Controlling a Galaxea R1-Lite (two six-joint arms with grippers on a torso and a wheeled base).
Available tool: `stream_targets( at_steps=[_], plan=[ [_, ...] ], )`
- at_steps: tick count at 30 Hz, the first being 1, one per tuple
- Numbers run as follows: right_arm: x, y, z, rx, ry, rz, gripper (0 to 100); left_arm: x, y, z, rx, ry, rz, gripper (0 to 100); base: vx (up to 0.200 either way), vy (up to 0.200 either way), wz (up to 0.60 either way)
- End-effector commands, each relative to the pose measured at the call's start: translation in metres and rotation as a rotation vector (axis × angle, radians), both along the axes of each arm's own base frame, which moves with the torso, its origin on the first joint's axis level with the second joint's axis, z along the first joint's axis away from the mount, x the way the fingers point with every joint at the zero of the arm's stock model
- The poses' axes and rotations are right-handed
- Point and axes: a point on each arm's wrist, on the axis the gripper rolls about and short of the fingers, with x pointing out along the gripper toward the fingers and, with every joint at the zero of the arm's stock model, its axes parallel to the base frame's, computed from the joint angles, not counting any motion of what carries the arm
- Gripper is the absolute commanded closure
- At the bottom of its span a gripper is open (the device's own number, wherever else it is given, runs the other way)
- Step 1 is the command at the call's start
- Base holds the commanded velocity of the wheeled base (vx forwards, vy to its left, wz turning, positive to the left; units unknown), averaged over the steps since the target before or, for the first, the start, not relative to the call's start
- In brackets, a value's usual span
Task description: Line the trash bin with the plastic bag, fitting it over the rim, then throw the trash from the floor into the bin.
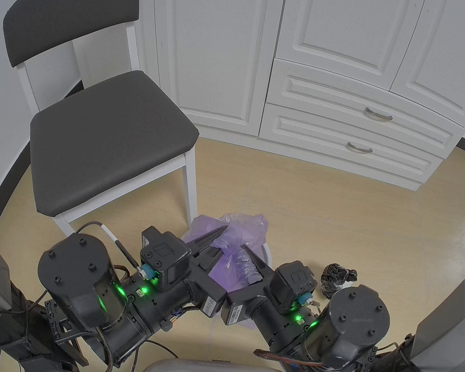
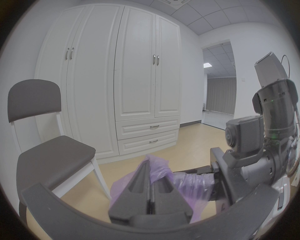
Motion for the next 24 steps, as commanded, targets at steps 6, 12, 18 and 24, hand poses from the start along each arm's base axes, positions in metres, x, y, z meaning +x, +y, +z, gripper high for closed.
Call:
stream_targets(
  at_steps=[6, 12, 18, 24],
  plan=[
    [0.014, 0.003, -0.008, 0.015, 0.006, -0.027, 100, 0.009, 0.002, -0.005, -0.001, 0.020, 0.030, 100, 0.000, 0.000, 0.00],
    [0.025, -0.002, -0.008, 0.018, 0.003, -0.061, 100, 0.031, 0.016, -0.012, 0.018, 0.032, 0.118, 100, 0.000, 0.000, 0.00],
    [0.035, -0.001, -0.012, 0.022, 0.005, -0.082, 100, 0.041, 0.017, -0.017, 0.023, 0.037, 0.146, 100, 0.000, 0.000, 0.00],
    [0.044, 0.003, -0.023, 0.039, 0.033, -0.078, 100, 0.045, 0.013, -0.025, 0.039, 0.057, 0.142, 100, 0.000, 0.000, 0.00]
  ],
)
